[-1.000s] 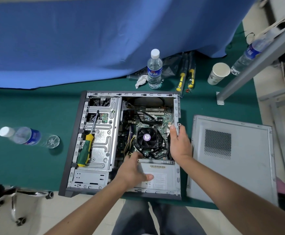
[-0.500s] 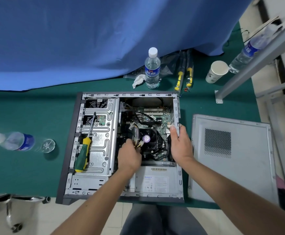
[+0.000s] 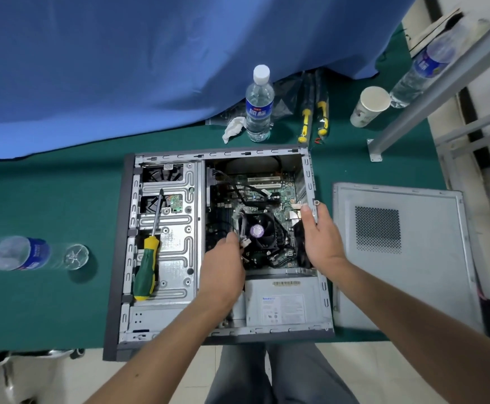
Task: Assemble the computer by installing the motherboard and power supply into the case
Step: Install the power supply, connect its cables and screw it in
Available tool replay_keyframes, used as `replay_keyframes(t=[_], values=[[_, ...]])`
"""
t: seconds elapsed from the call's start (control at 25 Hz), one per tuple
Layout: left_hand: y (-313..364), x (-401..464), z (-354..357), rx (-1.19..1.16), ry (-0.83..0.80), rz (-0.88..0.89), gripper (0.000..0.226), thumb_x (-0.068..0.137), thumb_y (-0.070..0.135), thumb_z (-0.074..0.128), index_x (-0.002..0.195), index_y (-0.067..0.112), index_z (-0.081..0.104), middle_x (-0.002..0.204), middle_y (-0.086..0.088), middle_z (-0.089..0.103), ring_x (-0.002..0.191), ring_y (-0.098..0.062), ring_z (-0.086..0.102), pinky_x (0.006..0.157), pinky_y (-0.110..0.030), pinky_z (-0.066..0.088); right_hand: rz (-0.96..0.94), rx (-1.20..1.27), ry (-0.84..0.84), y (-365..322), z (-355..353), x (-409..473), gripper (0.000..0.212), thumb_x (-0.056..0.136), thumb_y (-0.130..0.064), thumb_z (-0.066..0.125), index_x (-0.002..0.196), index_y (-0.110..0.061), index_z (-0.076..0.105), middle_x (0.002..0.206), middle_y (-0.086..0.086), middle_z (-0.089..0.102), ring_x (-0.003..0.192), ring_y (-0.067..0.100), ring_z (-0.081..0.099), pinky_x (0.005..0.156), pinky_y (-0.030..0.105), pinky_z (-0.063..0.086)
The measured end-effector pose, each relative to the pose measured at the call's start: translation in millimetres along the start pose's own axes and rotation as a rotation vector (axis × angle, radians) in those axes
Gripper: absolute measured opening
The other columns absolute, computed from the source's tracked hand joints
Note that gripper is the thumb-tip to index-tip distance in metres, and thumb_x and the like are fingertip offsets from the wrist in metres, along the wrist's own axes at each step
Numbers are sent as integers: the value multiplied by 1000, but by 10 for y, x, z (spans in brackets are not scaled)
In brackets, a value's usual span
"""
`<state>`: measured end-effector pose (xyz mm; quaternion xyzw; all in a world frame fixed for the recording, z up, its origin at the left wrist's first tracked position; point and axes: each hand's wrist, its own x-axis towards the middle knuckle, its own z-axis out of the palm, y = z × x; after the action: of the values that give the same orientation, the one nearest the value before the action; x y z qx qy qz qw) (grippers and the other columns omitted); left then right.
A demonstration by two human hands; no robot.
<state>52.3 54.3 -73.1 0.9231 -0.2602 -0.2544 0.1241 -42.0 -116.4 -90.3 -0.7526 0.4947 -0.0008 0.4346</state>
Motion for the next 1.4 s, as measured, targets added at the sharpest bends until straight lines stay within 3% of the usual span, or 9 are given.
replay_keyframes(t=[0.12, 0.2, 0.28, 0.48, 0.68, 0.88, 1.04, 1.2, 1.4], values=[[-22, -57, -66, 148, -30, 26, 22, 90, -5, 47, 96, 15, 40, 83, -1, 50, 64, -19, 48, 55, -29, 38, 15, -13, -3, 47, 3, -29, 62, 100, -58, 23, 138, -12, 40, 101, 3, 46, 92, 19, 47, 87, 46, 47], [-12, -56, -106, 240, -78, 61, 26, 87, -9, 48, 104, 11, 47, 89, -5, 58, 66, -22, 49, 57, -31, 39, 22, -27, -9, 62, 16, -49, 57, 100, -57, 25, 129, -12, 44, 91, -1, 40, 85, 18, 42, 75, 39, 40], [10, 1, -147, 261, -89, 117, 26, 88, -7, 48, 107, 11, 47, 95, -9, 62, 71, -25, 54, 58, -33, 40, 4, -4, 21, 44, 20, -61, 53, 101, -56, 26, 123, -12, 46, 86, -4, 40, 83, 19, 43, 73, 37, 38], [-122, 28, -314, 147, -263, 339, 5, 99, 12, 51, 101, 12, 47, 93, -9, 63, 85, -28, 62, 72, -39, 51, -14, -8, 47, 39, 16, -24, 52, 101, -56, 27, 122, -13, 47, 87, 1, 51, 83, 24, 52, 79, 43, 47], [-136, 327, -577, 82, -482, 434, 8, 96, 19, 62, 98, 17, 55, 94, -2, 69, 86, -21, 63, 80, -36, 53, -32, -13, 50, 55, 42, -48, 58, 102, -57, 27, 133, -12, 43, 102, 1, 56, 96, 24, 54, 87, 42, 45], [29, 352, -333, -42, -413, 413, 7, 97, 16, 60, 97, 17, 53, 100, -1, 72, 93, -20, 65, 84, -36, 52, -34, -12, 56, 56, 56, -58, 53, 101, -58, 26, 126, -14, 45, 93, -2, 56, 92, 23, 55, 85, 42, 45], [-48, 411, -302, -185, -385, 313, 5, 99, 16, 58, 98, 17, 53, 91, 7, 72, 88, -16, 67, 72, -24, 50, -40, -20, 60, 65, 39, -58, 52, 101, -58, 26, 117, -14, 47, 76, -3, 49, 72, 20, 49, 70, 37, 42], [75, 422, -233, -134, -413, 412, 6, 98, 16, 60, 95, 17, 55, 92, 1, 72, 84, -18, 65, 79, -33, 51, -44, -25, 59, 80, 40, -40, 58, 101, -58, 25, 129, -11, 45, 90, 3, 50, 83, 22, 48, 77, 38, 42], [178, 491, -125, -129, -423, 406, 13, 96, 17, 63, 108, 11, 64, 97, -2, 69, 89, -20, 64, 86, -37, 53, -40, -21, 65, 83, 60, -53, 60, 101, -58, 26, 135, -12, 43, 113, 12, 61, 105, 30, 57, 93, 46, 46]])
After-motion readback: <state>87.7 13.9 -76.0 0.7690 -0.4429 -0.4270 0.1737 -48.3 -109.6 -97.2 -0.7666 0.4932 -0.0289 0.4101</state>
